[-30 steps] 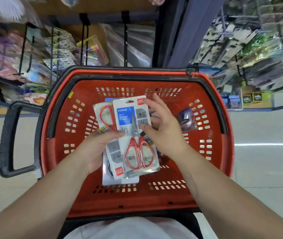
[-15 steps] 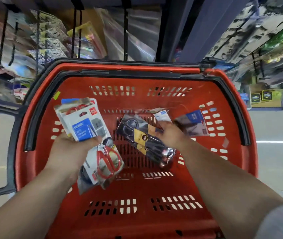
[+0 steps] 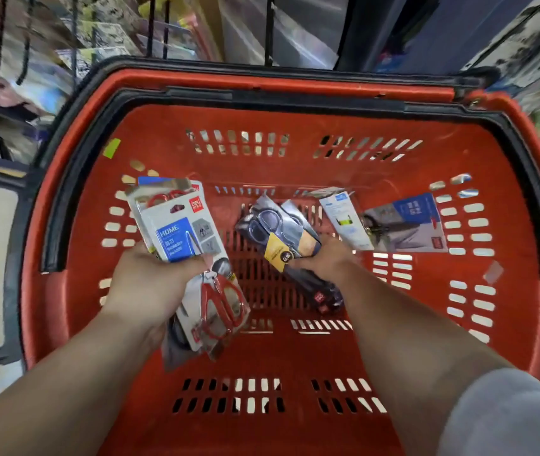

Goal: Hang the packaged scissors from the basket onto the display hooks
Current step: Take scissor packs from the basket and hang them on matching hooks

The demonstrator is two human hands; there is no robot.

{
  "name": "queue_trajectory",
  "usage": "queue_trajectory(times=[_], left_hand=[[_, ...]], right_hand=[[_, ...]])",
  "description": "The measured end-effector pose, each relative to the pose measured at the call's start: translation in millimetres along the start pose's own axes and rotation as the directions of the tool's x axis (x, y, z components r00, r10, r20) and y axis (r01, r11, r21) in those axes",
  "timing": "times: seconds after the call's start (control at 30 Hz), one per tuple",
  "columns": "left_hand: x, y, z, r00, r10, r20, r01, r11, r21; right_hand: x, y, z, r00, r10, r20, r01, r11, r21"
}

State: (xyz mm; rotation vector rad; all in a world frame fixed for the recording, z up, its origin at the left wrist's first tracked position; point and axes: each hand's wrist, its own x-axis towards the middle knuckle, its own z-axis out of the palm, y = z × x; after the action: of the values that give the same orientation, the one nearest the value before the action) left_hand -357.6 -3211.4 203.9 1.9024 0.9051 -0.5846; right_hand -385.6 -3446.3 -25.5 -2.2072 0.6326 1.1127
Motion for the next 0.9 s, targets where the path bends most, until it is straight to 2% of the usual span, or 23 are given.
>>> queue_trajectory(times=[0.07,0.27,0.37,0.47,0.6,0.73,0.9], left_hand=[[1,-2,-2,1.0,-0.014,-0.003,0.014,1.0,-0.001],[5,-6,0,1.0,-0.026,0.001,0.026,0.999,-0.018],[7,-7,2,0.999,-0.048,0.005,0.048,0.999,-0.018],[7,-9,1,0.999,-0.041,0.01,0.041,0.999,-0.013],[5,-11,1,0.999,-0.029,0.02,0.029,0.999,-0.015],[-2,-10,2,0.999,0.016,0.046,-0.015,1.0,-0.011],[-18,-3,1,0.996,0.068,0.054,-0.063,0.994,-0.089]], right_hand=[[-4,-5,-1,1.0,-0.026,-0.016,0.025,0.998,-0.065],[-11,-11,3,0.999,-0.03,-0.02,0.028,0.992,-0.121],[-10,-15,-2,0.998,0.026,-0.06,-0.031,0.996,-0.078],[-10,-23,-9,1.0,-0.011,-0.017,0.006,0.965,-0.263],[-13,-22,-13,0.993,-0.079,0.092,0.091,0.987,-0.135],[-32,-23,-25,0.977,-0.202,0.066,0.209,0.97,-0.123],[-75,-19,-75,0.95,-0.308,0.048,0.31,0.949,-0.054]])
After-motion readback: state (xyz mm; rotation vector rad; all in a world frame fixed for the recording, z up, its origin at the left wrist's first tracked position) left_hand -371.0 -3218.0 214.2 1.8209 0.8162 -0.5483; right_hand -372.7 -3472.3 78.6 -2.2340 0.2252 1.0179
